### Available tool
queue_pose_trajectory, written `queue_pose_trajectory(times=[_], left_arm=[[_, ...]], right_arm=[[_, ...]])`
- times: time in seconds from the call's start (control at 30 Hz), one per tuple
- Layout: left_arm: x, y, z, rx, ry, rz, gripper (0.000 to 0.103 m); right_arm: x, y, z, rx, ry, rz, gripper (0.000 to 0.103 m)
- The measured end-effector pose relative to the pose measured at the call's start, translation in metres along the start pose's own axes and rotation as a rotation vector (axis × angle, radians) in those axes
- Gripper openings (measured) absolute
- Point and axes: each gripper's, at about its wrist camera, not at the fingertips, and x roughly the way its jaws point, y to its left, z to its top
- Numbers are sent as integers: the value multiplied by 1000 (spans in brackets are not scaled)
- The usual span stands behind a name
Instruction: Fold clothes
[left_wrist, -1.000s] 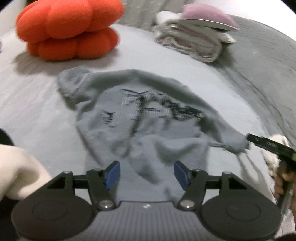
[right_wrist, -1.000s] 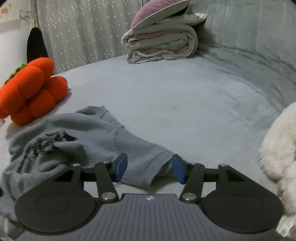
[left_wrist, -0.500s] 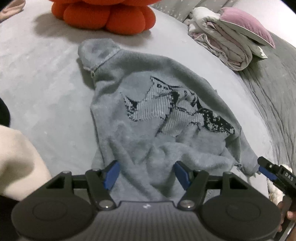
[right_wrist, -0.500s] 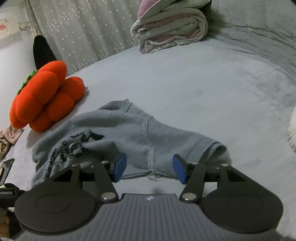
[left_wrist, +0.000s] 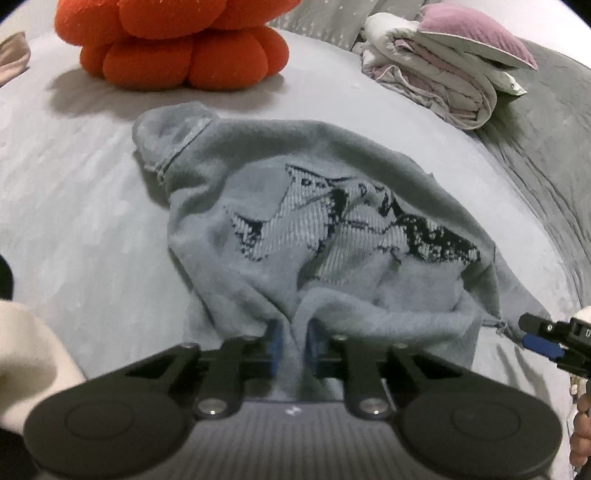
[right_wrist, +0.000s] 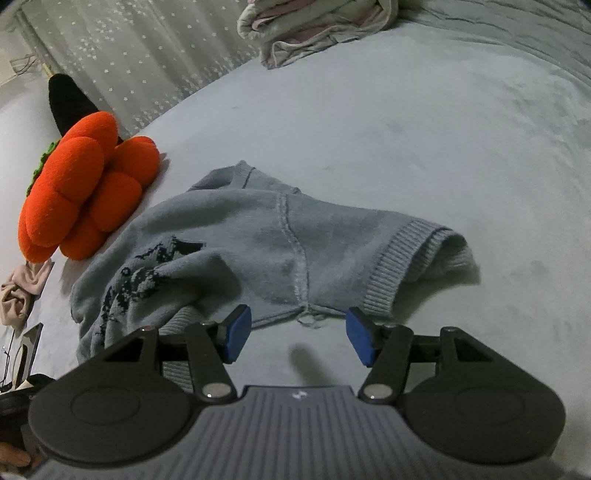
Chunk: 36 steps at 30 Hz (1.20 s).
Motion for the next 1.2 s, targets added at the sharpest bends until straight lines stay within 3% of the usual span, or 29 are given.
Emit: queue_pose_trajectory(times=[0.27,0.5,0.63,0.83,0.9,0.93,0.97,1.0,1.1,1.2], left_arm=[[-28,1,18,-9,-179,42,8],[-32,3,17,-23,-81,-64,7],[-39,-1,6,-14,-50,-126,7],[-50,-11,-6,106,-86,-94,9],[-53,-15,-8,147,-110,-98,17],[-52,-18,-11,177,-105,-107,23],[-51,-22,-13,207,-101,-117,35],[-49,-26,-16,237,-96,-126,41],[-45,-37,-24,328,-82,-154,44],[-40,-48,-32,416,-64,-182,51]], right_arm=[[-1,-13,2,59,17,16,62],[1,-22,1,126,58,60,62],[-2,-28,6,120,-2,-33,62],[3,-40,10,170,-46,-69,62],[4,-40,12,177,-57,-72,62],[4,-39,12,178,-61,-74,60],[6,-37,13,170,-61,-76,58],[7,-36,14,160,-59,-76,51],[13,-34,15,147,-54,-64,40],[18,-36,15,150,-56,-41,20]])
